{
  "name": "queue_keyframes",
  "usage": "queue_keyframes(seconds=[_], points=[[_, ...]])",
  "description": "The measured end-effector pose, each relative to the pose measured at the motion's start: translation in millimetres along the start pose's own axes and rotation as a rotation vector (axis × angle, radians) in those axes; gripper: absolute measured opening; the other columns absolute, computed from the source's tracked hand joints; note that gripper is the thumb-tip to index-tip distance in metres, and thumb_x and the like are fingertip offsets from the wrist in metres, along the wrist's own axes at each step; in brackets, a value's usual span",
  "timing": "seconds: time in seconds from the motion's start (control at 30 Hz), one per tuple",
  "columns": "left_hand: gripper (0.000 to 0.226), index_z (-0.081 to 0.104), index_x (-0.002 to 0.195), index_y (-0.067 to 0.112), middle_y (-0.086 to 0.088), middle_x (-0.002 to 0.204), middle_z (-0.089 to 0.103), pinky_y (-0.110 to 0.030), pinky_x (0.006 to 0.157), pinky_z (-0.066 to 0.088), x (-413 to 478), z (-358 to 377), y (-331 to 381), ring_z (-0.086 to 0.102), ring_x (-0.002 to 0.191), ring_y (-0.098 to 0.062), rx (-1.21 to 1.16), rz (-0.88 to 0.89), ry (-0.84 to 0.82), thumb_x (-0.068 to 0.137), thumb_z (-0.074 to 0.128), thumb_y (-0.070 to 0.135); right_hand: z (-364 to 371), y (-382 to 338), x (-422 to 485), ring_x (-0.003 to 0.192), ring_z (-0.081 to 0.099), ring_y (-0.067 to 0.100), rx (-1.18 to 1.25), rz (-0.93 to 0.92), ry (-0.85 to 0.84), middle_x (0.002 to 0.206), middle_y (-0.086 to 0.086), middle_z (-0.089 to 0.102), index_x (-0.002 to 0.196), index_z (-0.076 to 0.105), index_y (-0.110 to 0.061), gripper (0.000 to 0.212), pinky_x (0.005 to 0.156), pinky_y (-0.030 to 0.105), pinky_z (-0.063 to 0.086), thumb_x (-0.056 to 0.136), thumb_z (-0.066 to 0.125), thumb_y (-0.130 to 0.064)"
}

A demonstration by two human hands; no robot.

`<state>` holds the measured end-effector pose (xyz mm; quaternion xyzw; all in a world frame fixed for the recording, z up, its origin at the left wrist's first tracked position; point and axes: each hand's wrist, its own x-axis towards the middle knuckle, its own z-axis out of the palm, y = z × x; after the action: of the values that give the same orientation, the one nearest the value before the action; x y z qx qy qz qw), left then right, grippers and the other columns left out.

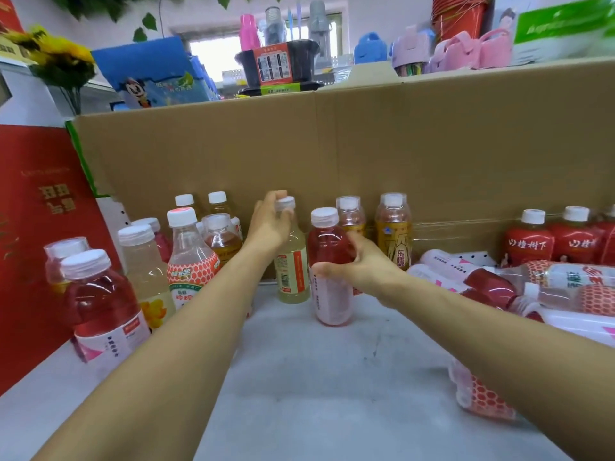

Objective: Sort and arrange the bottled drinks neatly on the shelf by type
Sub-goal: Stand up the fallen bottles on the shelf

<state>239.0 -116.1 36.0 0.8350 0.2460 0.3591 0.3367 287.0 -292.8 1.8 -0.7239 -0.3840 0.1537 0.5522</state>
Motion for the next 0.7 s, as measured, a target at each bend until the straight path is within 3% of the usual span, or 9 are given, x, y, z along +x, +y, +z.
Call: queue_keyframes(seconds=[0.07,0.2,0.27,0.33,0.4,0.47,0.57,0.63,0.7], points=[[0.044,0.040,0.148,0.027,-0.009,0.152,0.039,-0.037,0.102,0.039,-3,-2,0,0.046,0.132,-0.027,-0.030,-0.008,-0.035,0.106,0.039,0.036,2,4,0,0.112,0.059,0.015,0.020,0.013,0.023,0.114,-0.010,0.062,0.118,0.047,-0.038,0.054,0.097,0.044,0.051,0.078,0.083,-0.032],[0.056,0.028,0.156,0.025,-0.007,0.161,0.023,-0.044,0.116,0.027,-17,0,12,0.030,0.146,-0.028,0.026,-0.041,0.004,0.104,0.036,0.047,-4,4,-4,0.107,0.062,0.014,-0.056,-0.010,0.006,0.106,-0.010,0.066,0.099,0.053,-0.040,0.035,0.095,0.041,0.053,0.081,0.081,-0.029],[0.055,0.033,0.152,0.018,-0.005,0.156,0.028,-0.043,0.117,0.029,-38,-2,25,0.031,0.143,-0.021,0.053,0.147,0.176,0.102,0.045,0.040,-16,2,-7,0.105,0.064,0.015,-0.122,-0.015,-0.071,0.107,-0.008,0.067,0.101,0.052,-0.038,0.035,0.087,0.038,0.057,0.084,0.079,-0.025],[0.045,0.044,0.143,0.015,-0.003,0.145,0.041,-0.029,0.112,0.032,-68,-2,38,0.038,0.134,-0.013,0.042,0.444,0.260,0.100,0.053,0.026,-46,-5,-16,0.101,0.065,0.014,-0.236,-0.028,-0.072,0.105,-0.007,0.066,0.111,0.054,-0.029,0.036,0.080,0.032,0.058,0.084,0.078,-0.025],[0.040,0.051,0.136,0.016,0.001,0.135,0.050,-0.018,0.103,0.037,-95,6,48,0.046,0.124,-0.008,0.074,0.642,0.124,0.097,0.060,0.018,-88,-13,-32,0.101,0.064,0.012,-0.387,-0.072,-0.017,0.108,-0.006,0.066,0.116,0.061,-0.021,0.035,0.089,0.029,0.054,0.085,0.076,-0.027],[0.043,0.054,0.135,0.021,0.007,0.131,0.054,-0.012,0.099,0.038,-112,25,54,0.049,0.119,-0.004,0.154,0.724,-0.131,0.093,0.066,0.017,-133,-16,-54,0.098,0.065,0.007,-0.517,-0.053,0.031,0.107,-0.007,0.069,0.115,0.067,-0.016,0.030,0.089,0.021,0.051,0.087,0.074,-0.026],[0.058,0.046,0.145,0.029,0.011,0.143,0.049,0.002,0.100,0.020,-121,71,59,0.040,0.129,0.000,0.327,0.785,-0.398,0.092,0.068,0.019,-182,1,-76,0.088,0.066,0.007,-0.777,0.068,0.020,0.098,-0.006,0.072,0.103,0.071,-0.017,0.018,0.078,0.023,0.053,0.089,0.071,-0.029],[0.069,0.033,0.152,0.033,0.011,0.157,0.035,-0.004,0.106,0.012,-118,101,61,0.028,0.142,-0.004,0.443,0.781,-0.504,0.094,0.066,0.015,-199,18,-80,0.082,0.066,0.011,-0.931,0.159,0.001,0.094,-0.003,0.072,0.091,0.068,-0.018,0.017,0.070,0.029,0.052,0.088,0.070,-0.035],[0.076,0.029,0.154,0.033,0.011,0.160,0.029,-0.014,0.113,0.015,-112,121,68,0.022,0.148,-0.009,0.539,0.819,-0.594,0.092,0.064,0.007,-204,35,-80,0.084,0.067,0.018,-1.022,0.244,-0.031,0.096,0.002,0.073,0.091,0.067,-0.013,0.027,0.074,0.036,0.055,0.086,0.068,-0.040]])
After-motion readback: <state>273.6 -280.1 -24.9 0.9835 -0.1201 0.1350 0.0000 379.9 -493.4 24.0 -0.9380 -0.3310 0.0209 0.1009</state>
